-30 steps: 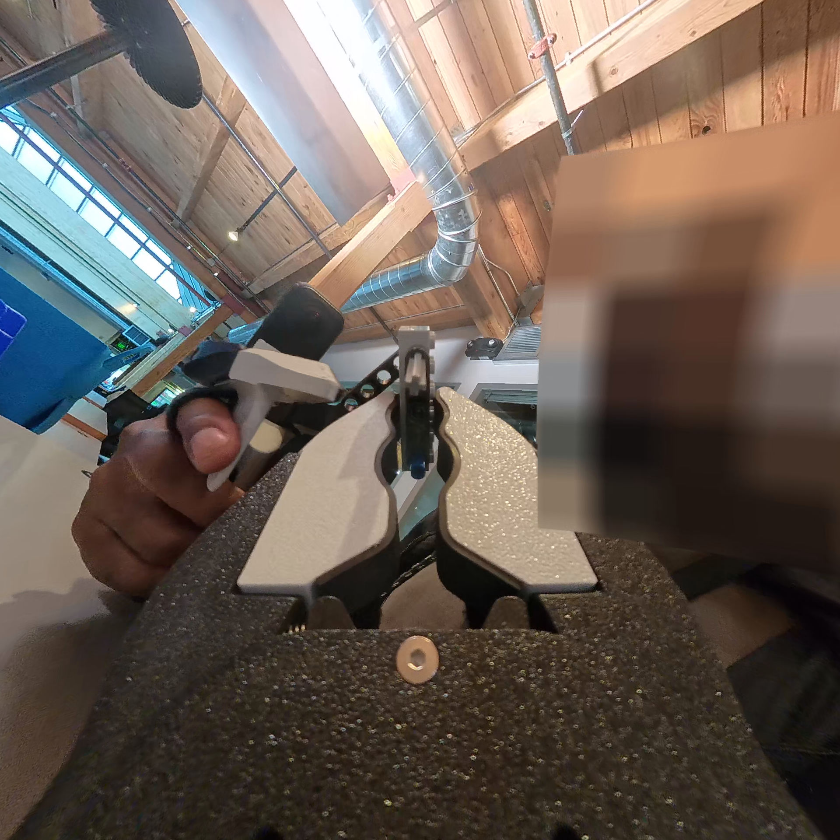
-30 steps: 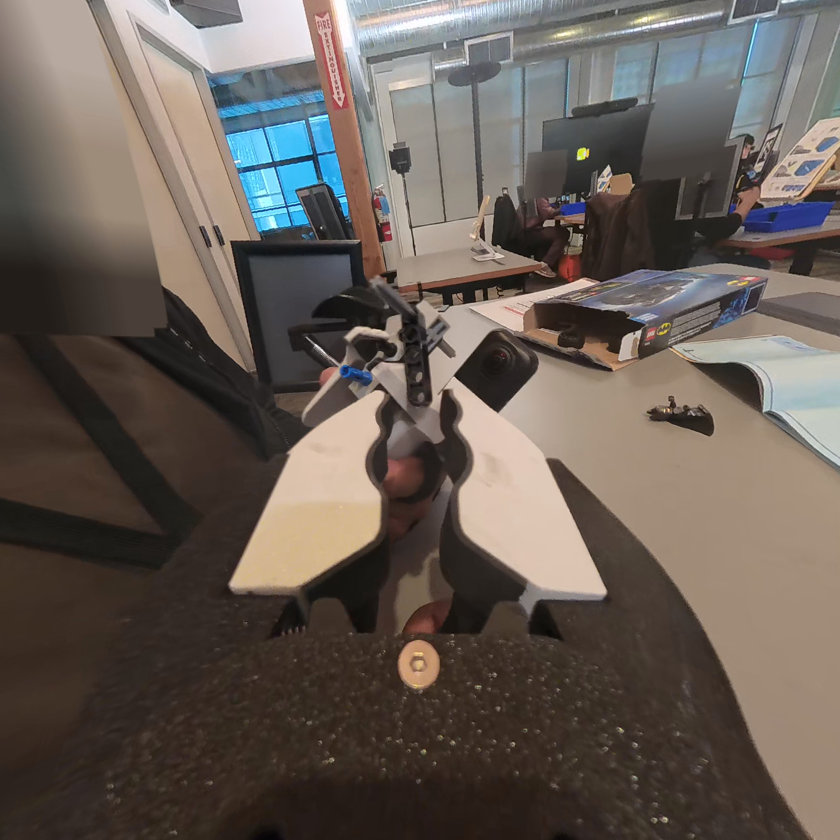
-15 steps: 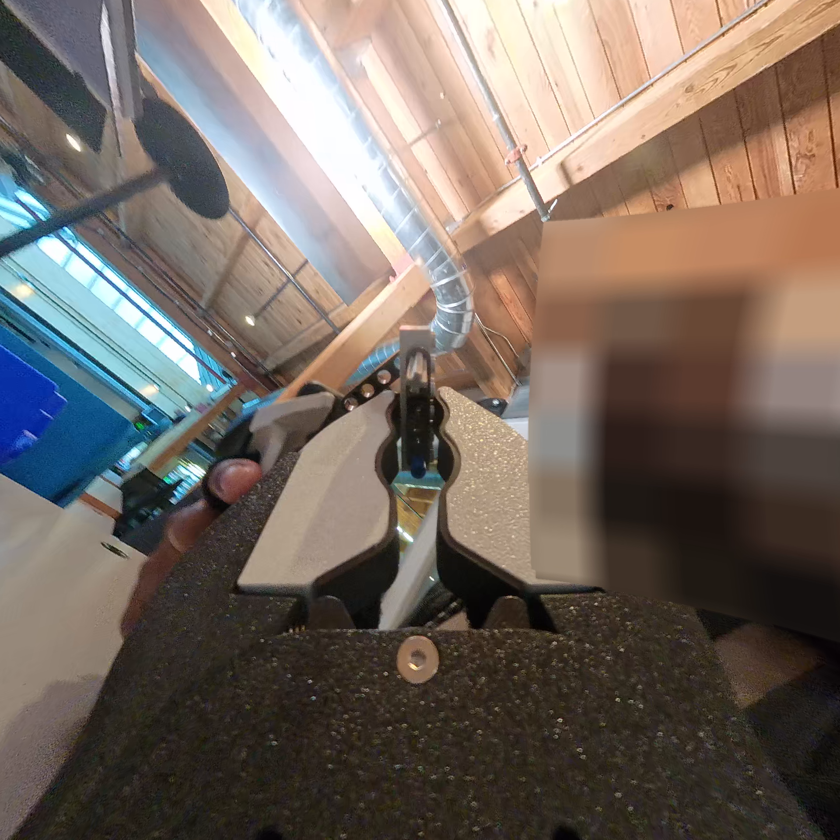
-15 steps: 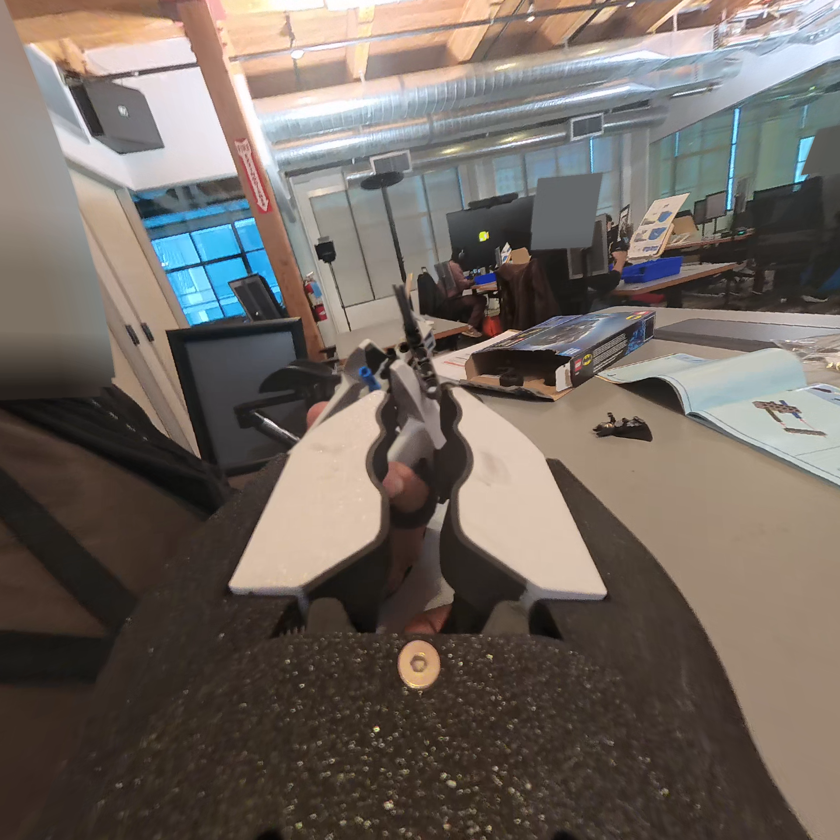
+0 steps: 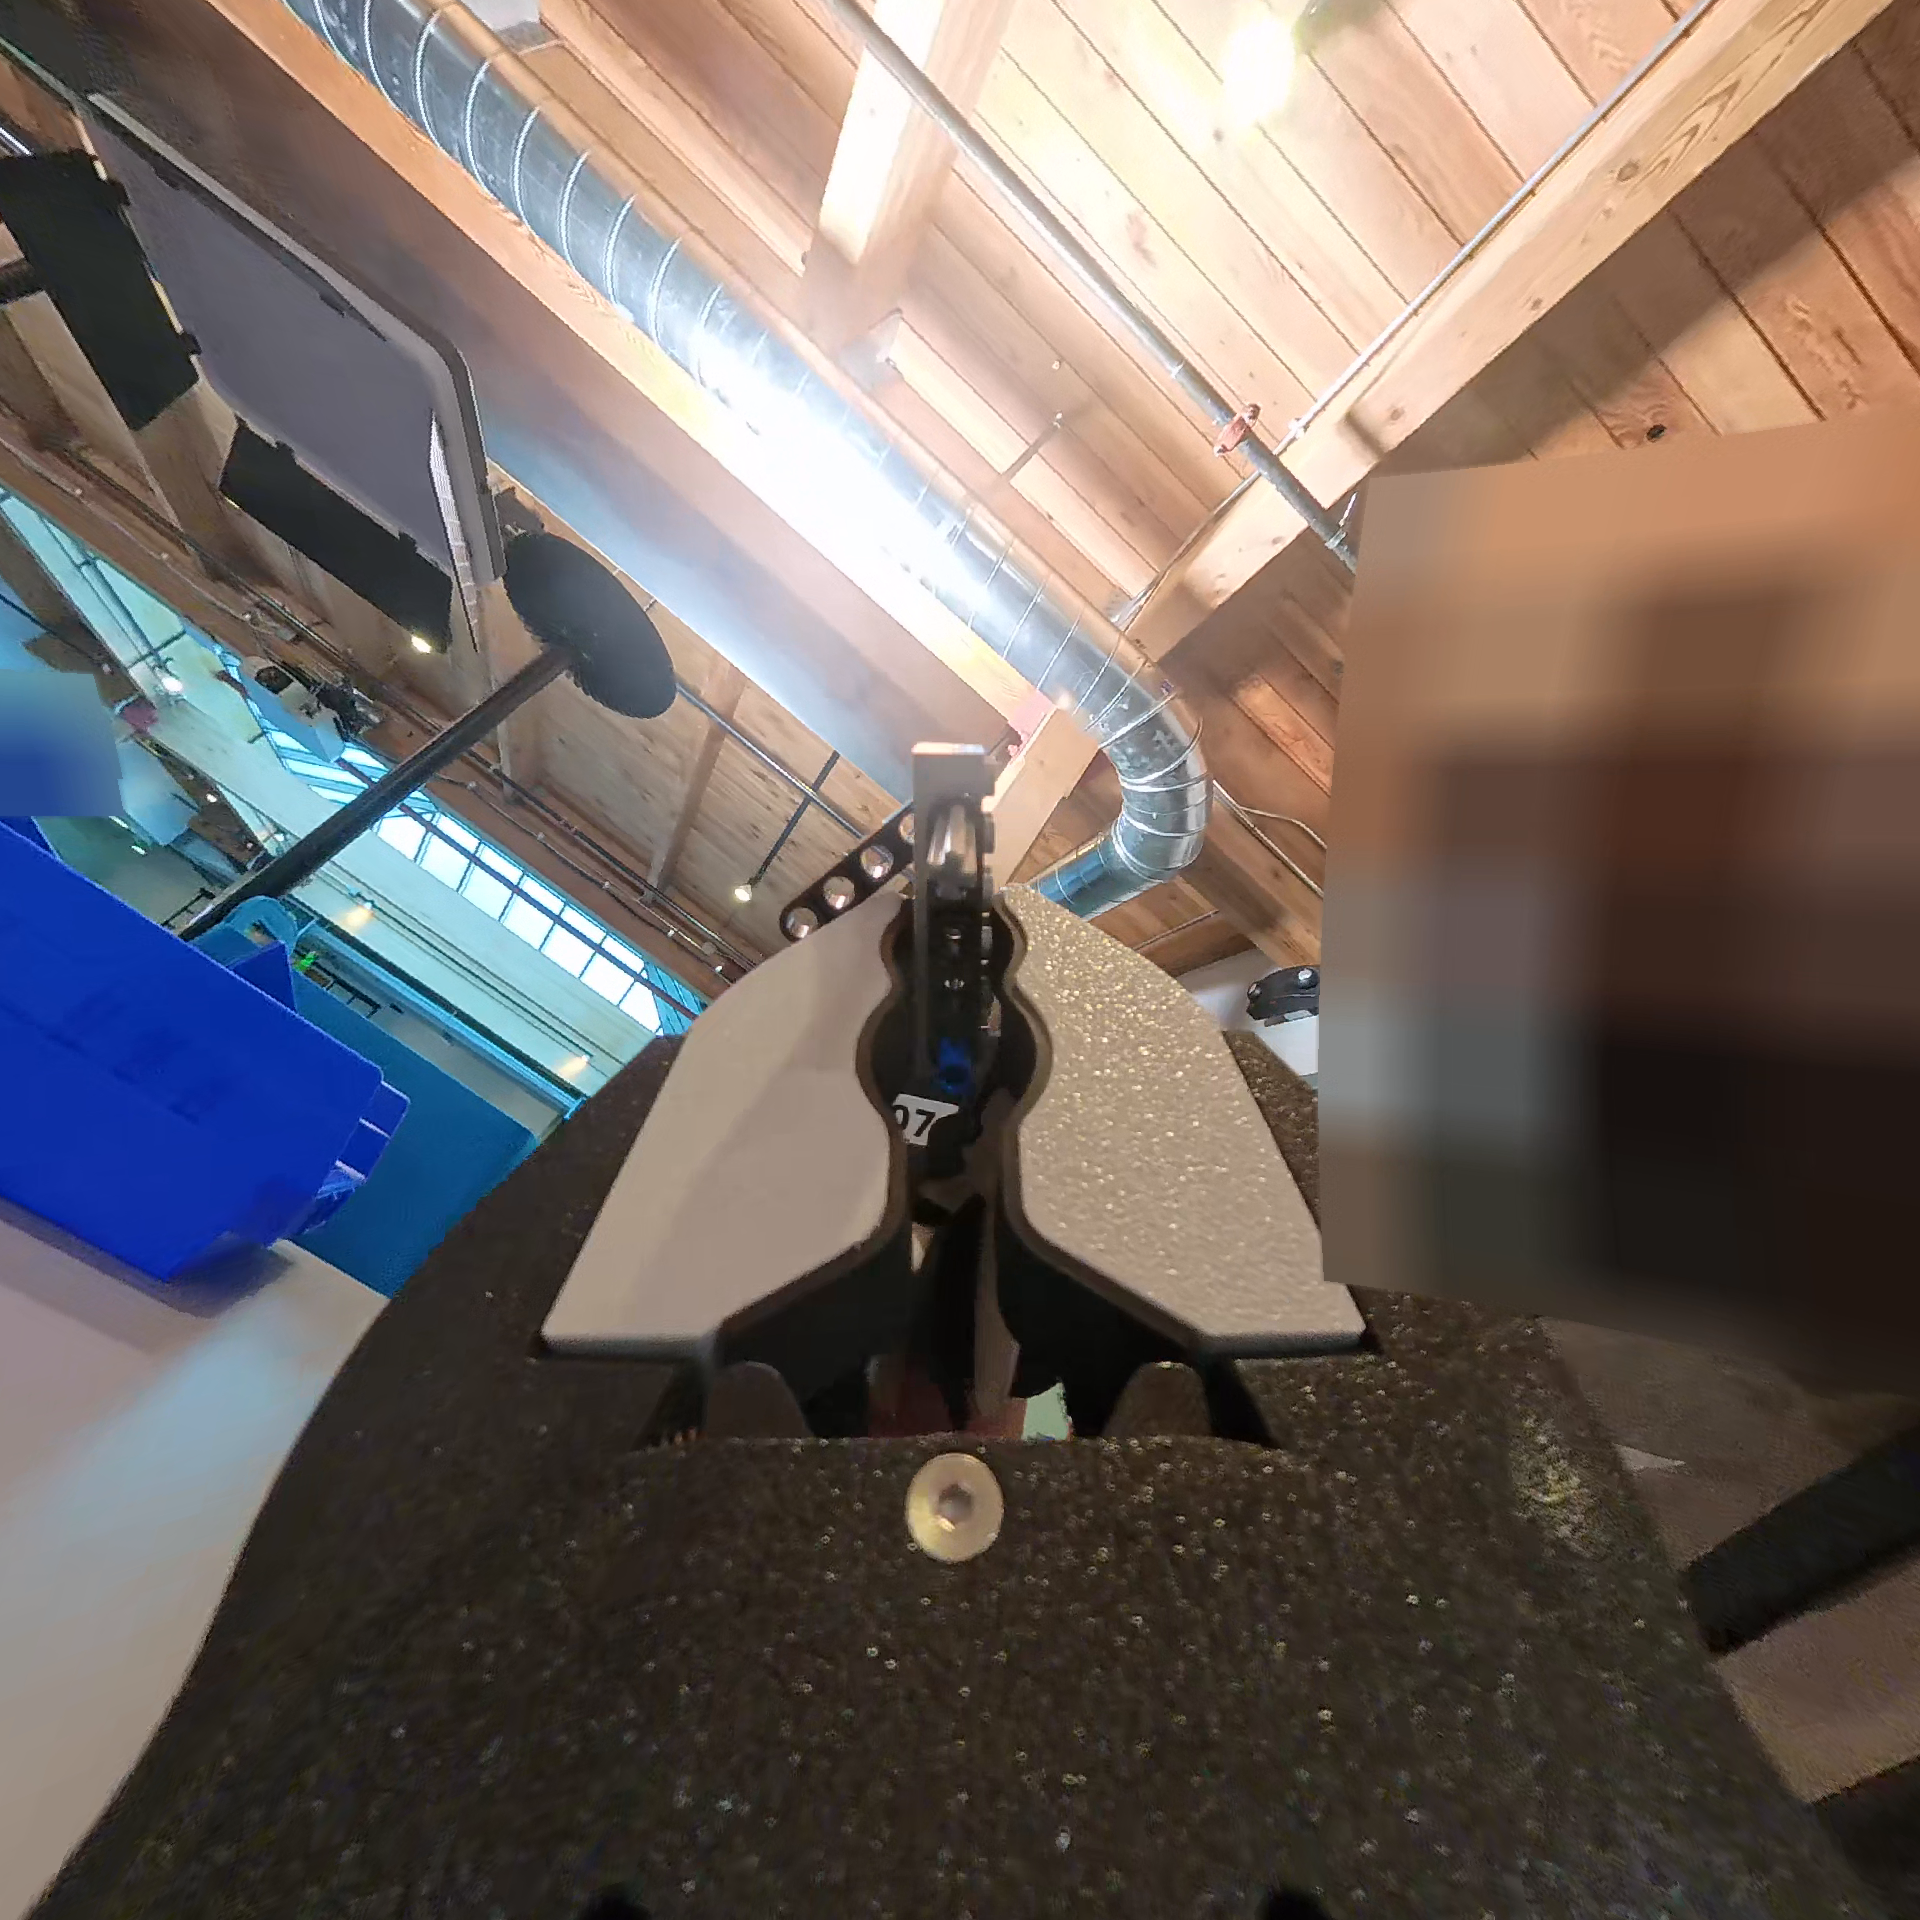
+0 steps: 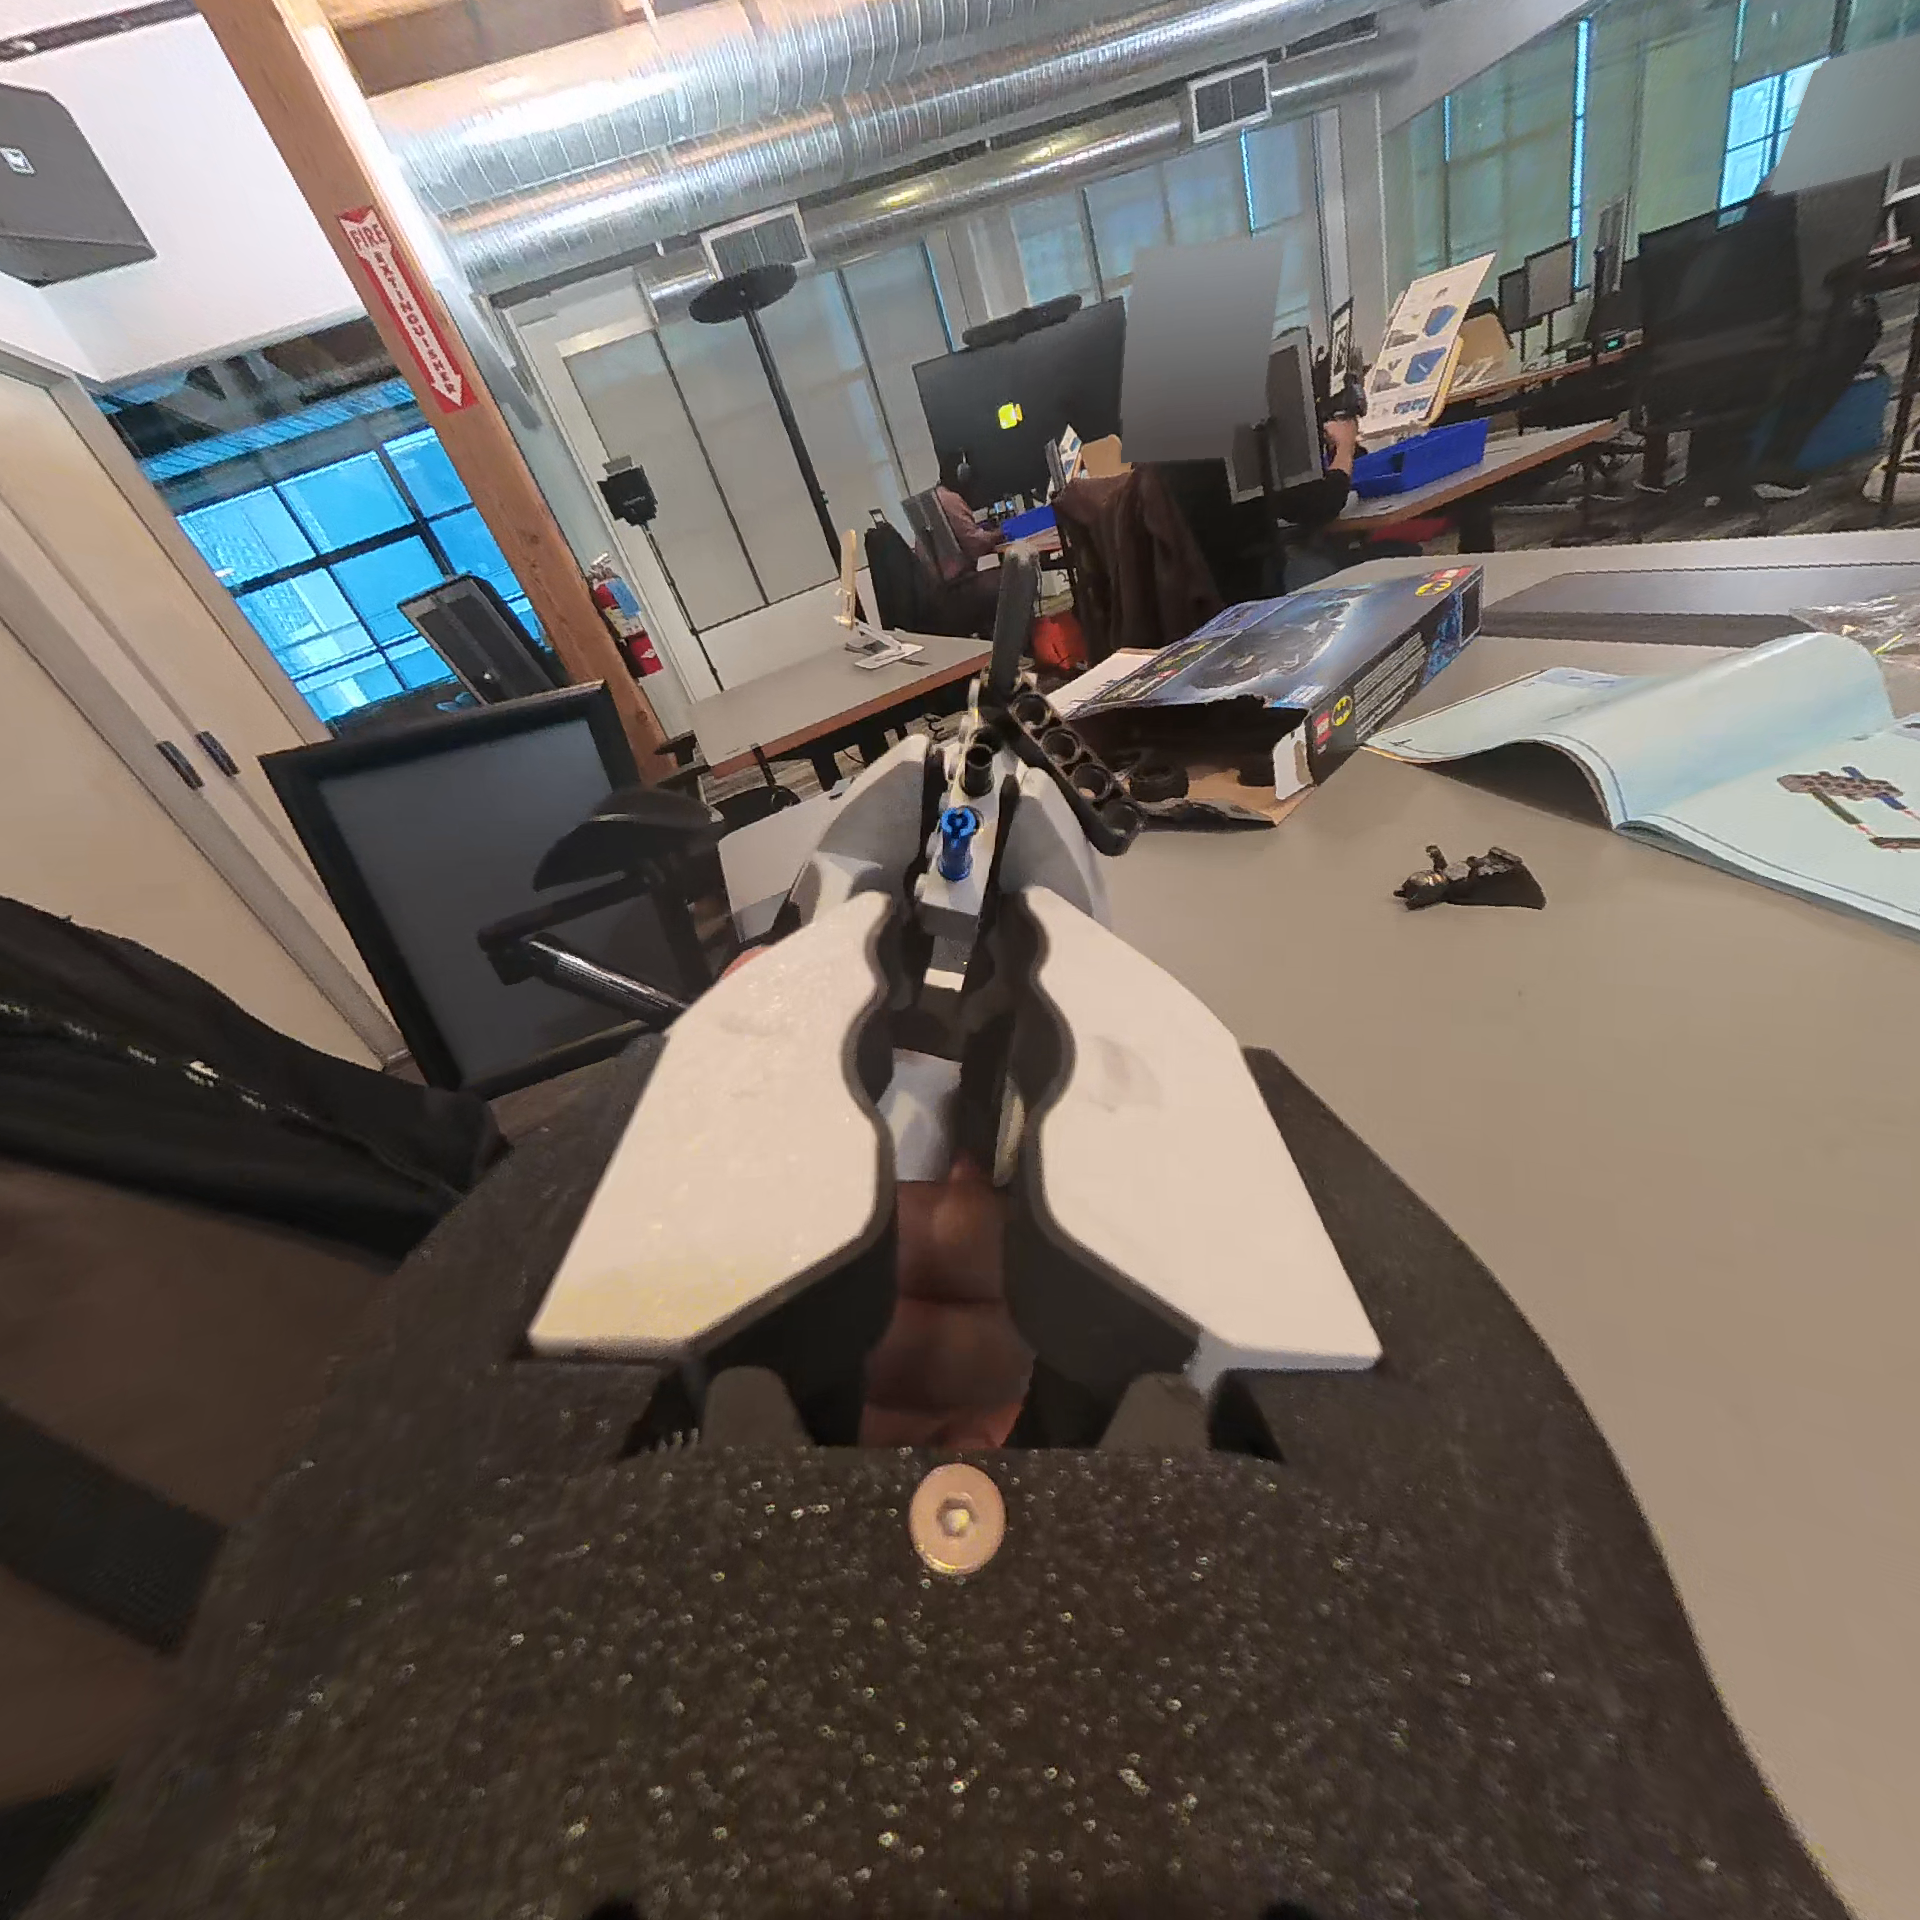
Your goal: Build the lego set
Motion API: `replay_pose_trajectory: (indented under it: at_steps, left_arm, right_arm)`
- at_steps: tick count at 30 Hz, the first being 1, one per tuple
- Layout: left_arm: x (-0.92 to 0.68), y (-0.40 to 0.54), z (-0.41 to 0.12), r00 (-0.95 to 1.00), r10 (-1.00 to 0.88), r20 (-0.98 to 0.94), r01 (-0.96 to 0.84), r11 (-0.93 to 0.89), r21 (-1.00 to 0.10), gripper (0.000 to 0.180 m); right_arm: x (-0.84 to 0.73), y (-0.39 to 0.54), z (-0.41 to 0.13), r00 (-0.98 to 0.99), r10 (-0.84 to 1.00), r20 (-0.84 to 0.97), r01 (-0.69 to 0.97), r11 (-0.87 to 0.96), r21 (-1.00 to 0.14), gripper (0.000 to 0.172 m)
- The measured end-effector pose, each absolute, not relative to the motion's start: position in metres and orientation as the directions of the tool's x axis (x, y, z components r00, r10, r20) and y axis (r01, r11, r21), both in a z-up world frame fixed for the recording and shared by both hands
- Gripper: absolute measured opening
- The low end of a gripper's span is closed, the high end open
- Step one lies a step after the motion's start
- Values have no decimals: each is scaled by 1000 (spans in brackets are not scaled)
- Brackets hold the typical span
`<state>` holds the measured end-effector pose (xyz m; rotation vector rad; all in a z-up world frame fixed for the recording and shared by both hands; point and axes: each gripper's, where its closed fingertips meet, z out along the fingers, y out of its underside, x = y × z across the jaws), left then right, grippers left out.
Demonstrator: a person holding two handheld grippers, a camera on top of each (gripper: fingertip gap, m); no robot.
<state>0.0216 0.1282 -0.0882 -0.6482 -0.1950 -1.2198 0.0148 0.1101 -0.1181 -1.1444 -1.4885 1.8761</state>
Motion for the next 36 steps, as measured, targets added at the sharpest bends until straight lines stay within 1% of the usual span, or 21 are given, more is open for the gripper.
replay_pose_trajectory:
  at_steps: [2,10,15,27,36]
  left_arm:
    - [22,129,-89,357,-802,478,913,192,-360,12]
    - [25,130,-90,429,-760,487,878,226,-422,13]
    - [29,132,-91,456,-745,487,858,221,-464,14]
    - [32,132,-90,451,-751,482,852,201,-484,16]
    - [32,131,-89,421,-769,481,865,181,-467,17]
  right_arm:
    - [15,110,-117,-533,789,-305,111,-292,-950,12]
    - [18,114,-116,-505,831,-233,66,-232,-970,12]
    - [24,121,-109,-536,807,-249,60,-258,-964,12]
    - [31,123,-104,-612,744,-270,103,-263,-959,11]
    - [31,121,-106,-630,723,-284,128,-265,-956,12]
